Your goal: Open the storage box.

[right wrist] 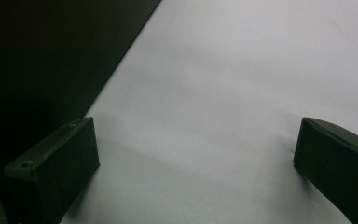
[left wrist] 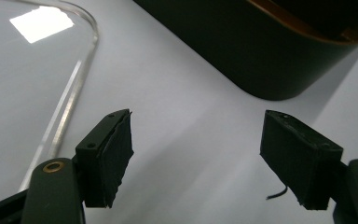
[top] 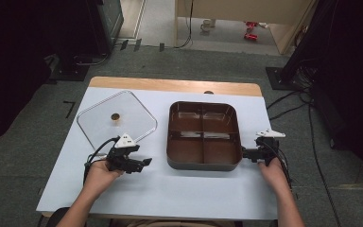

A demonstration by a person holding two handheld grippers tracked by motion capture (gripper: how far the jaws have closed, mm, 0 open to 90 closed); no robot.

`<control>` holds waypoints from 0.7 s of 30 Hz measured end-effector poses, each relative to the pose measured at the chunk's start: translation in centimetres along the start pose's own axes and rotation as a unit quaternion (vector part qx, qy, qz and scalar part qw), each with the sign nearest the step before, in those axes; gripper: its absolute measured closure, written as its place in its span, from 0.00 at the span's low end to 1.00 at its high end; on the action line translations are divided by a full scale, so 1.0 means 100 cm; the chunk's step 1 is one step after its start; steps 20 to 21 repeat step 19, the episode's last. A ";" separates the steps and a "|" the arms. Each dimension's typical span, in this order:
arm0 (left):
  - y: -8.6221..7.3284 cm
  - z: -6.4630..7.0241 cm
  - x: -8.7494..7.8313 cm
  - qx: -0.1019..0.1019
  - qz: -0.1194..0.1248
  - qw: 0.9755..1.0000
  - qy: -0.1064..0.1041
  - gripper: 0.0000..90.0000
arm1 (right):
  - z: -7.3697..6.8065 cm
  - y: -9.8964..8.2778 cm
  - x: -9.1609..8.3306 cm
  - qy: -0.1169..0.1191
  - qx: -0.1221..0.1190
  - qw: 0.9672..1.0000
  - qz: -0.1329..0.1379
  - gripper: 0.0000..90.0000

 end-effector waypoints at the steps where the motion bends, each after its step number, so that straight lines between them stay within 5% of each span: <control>1: -0.001 0.002 0.003 0.000 -0.005 1.000 -0.004 0.28 | 0.000 0.000 0.000 0.000 0.000 1.000 0.000 0.00; 8: -0.011 0.012 0.021 0.015 -0.047 0.999 -0.016 0.28 | 0.000 0.000 0.000 0.000 0.000 1.000 0.000 0.00; 11: -0.010 0.014 0.025 0.035 -0.038 0.999 -0.013 0.23 | 0.000 0.000 0.000 0.000 0.000 1.000 0.000 0.00; 21: -0.012 0.016 0.026 0.043 -0.030 0.998 -0.018 0.19 | 0.000 0.000 0.000 0.000 0.000 1.000 0.000 0.00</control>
Point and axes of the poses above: each handheld gripper's, and its own axes: x roughly forward along the jaws, y roughly out of its top, z roughly to its right, the point moved 9 cm from there along x, roughly forward along the jaws, and after that the axes turned 6 degrees about -z, right-handed, at the moved point
